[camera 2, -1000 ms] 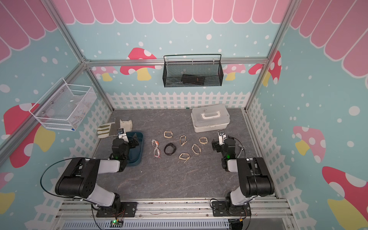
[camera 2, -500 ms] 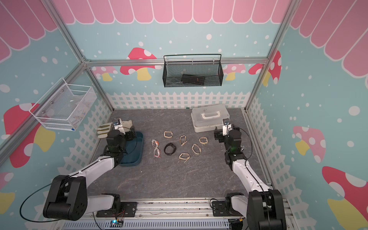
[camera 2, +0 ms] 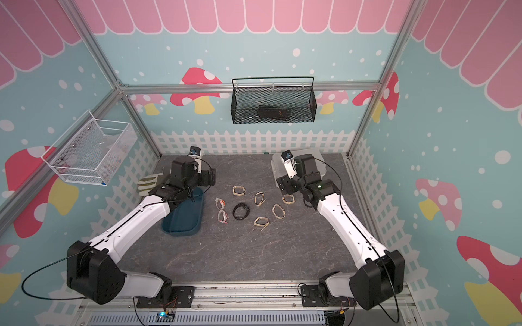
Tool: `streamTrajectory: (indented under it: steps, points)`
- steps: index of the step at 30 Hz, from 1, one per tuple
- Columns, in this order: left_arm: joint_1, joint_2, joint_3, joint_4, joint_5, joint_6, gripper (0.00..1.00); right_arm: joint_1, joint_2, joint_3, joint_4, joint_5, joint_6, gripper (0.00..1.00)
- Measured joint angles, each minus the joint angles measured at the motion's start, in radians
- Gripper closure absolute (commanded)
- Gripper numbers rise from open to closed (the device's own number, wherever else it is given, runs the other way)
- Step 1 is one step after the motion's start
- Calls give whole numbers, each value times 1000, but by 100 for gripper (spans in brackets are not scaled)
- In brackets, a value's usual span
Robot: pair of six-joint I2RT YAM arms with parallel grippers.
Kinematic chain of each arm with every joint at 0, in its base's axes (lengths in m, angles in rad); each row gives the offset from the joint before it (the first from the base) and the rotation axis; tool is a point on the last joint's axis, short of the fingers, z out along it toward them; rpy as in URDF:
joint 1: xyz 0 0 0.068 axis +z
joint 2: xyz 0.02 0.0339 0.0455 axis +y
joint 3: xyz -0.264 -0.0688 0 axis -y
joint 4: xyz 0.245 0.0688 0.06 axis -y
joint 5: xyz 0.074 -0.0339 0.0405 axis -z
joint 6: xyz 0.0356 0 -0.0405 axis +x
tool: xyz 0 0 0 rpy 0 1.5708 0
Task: Put the watch into the storage box
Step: Pick up the watch at the center of the board.
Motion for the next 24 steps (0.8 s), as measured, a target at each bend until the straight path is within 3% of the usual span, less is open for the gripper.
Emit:
streamTrajectory:
  steps: [9,18,24]
  points:
    - [-36,29,14,-130,43,0,1,25,238,88,-234,14,4,24]
    - [-37,29,16,-136,85,0,1,24,486,192,-272,-1,65,53]
    - [-37,29,17,-138,95,0,1,13,604,284,-249,-5,91,57]
